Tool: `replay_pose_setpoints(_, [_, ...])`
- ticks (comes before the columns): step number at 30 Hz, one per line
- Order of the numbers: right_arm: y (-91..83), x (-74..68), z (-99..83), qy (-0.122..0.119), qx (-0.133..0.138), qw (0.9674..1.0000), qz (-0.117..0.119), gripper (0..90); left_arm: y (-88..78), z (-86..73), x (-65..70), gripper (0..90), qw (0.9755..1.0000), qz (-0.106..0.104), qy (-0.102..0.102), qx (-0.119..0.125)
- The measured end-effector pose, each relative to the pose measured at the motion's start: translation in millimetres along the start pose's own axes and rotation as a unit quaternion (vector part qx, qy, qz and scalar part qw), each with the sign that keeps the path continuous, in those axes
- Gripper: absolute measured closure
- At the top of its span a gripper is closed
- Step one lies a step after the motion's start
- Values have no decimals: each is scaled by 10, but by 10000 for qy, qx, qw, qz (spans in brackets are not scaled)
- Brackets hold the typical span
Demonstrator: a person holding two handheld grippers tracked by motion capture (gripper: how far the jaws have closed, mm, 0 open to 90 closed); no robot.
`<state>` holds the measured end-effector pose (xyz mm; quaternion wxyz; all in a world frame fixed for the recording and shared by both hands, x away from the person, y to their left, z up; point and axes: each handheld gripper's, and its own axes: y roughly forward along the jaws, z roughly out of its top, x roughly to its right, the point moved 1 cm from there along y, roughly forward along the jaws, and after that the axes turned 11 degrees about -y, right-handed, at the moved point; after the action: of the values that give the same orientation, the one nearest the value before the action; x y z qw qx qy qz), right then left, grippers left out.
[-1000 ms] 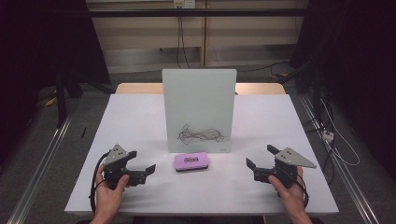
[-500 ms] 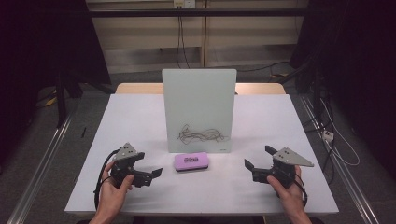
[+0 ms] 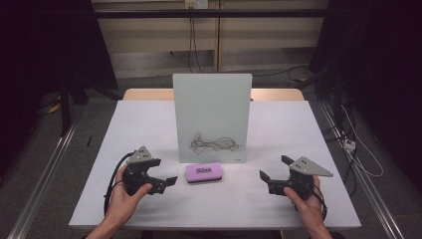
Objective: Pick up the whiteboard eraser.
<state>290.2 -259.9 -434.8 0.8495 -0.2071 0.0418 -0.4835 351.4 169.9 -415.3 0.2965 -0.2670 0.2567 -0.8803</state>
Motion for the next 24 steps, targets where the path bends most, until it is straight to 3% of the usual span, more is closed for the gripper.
replay_pose_setpoints(2, [-1, -2, 0, -5, 5, 10000, 11, 63, 22, 62, 25, 88, 9999, 16, 65, -103])
replay_pose_setpoints(5, [-6, -2, 0, -4, 2, 10000, 9, 63, 64, 123, 63, 73, 9999, 106, 105, 9])
replay_pose_setpoints(8, [-19, -5, -3, -3, 21, 10000, 16, 63, 118, 147, 94, 66, 9999, -88, 73, -42])
replay_pose_setpoints(10, [-24, -9, -3, -15, 23, 10000, 8, 62, 165, 168, 140, 68, 9997, -64, 197, -130])
replay_pose_setpoints(12, [-26, -13, 1, -25, 22, 10000, 5, 62, 212, 196, 168, 66, 9990, -203, 302, -262])
replay_pose_setpoints(19, [-15, -12, 4, -27, 18, 10000, 6, 62, 360, 285, 241, 61, 9967, -223, 562, -539])
replay_pose_setpoints(21, [-16, -11, 2, -22, 16, 10000, 9, 62, 402, 303, 245, 60, 9961, -345, 565, -582])
replay_pose_setpoints(23, [-20, -10, 2, -27, 25, 10000, 8, 62, 438, 334, 273, 75, 9955, -234, 658, -645])
replay_pose_setpoints(24, [-21, -11, 2, -27, 27, 10000, 11, 62, 460, 352, 277, 73, 9949, -345, 684, -659])
